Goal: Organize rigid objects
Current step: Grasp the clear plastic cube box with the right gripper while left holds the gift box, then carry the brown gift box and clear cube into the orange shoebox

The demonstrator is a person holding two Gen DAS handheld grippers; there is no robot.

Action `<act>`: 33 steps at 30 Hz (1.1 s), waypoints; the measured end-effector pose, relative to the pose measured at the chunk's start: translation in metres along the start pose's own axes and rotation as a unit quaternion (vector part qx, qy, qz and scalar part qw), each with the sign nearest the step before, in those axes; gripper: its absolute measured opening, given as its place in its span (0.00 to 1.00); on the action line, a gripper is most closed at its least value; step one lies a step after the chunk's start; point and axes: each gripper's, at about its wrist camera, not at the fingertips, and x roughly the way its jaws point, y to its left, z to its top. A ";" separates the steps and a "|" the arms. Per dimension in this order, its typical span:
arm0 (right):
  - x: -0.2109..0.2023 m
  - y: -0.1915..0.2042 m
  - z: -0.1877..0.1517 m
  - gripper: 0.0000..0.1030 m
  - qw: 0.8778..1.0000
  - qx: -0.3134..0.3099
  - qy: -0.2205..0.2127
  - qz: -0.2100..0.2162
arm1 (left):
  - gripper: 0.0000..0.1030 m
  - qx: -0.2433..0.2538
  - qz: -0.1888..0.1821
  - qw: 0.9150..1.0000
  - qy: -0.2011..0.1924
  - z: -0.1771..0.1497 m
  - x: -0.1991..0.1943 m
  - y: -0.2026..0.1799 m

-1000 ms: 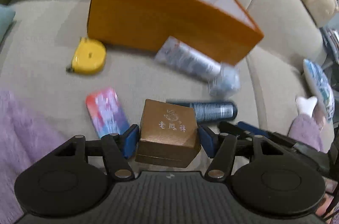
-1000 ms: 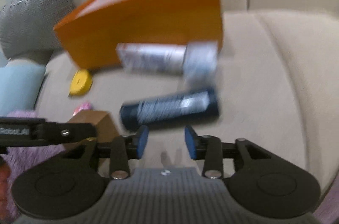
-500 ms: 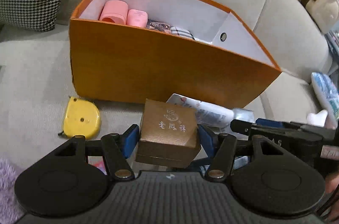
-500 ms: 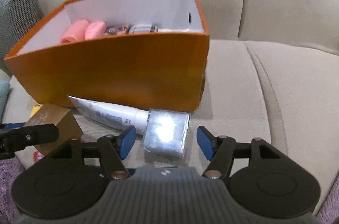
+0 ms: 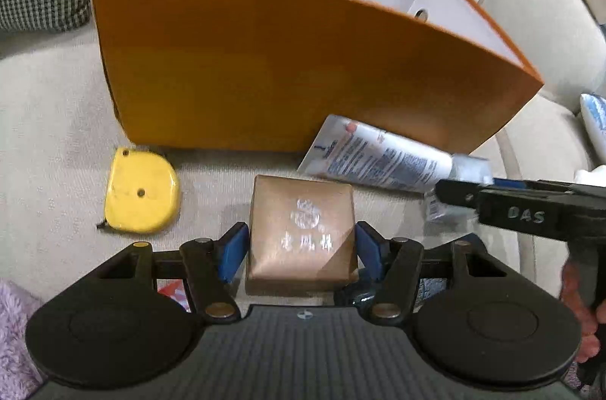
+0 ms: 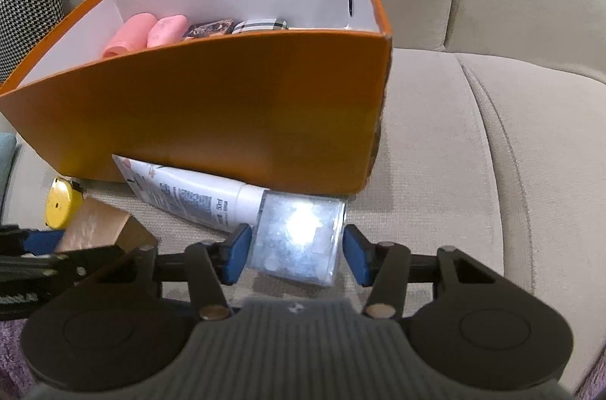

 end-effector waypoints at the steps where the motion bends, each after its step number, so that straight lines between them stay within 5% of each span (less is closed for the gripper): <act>1: 0.000 -0.001 0.000 0.53 1.000 -0.002 0.001 0.001 | 0.68 0.003 0.002 1.000 0.000 -0.001 0.001 -0.001; 18: -0.086 0.031 0.009 0.51 0.995 -0.044 -0.085 0.010 | 0.67 0.007 -0.060 0.992 -0.114 -0.006 -0.100 -0.016; 28: -0.119 0.053 0.056 0.51 0.986 -0.086 -0.141 0.030 | 0.67 0.038 -0.075 0.982 -0.170 0.041 -0.126 -0.034; 33: -0.107 0.052 0.088 0.51 0.986 -0.099 -0.136 0.020 | 0.67 0.034 -0.077 0.981 -0.176 0.070 -0.119 -0.029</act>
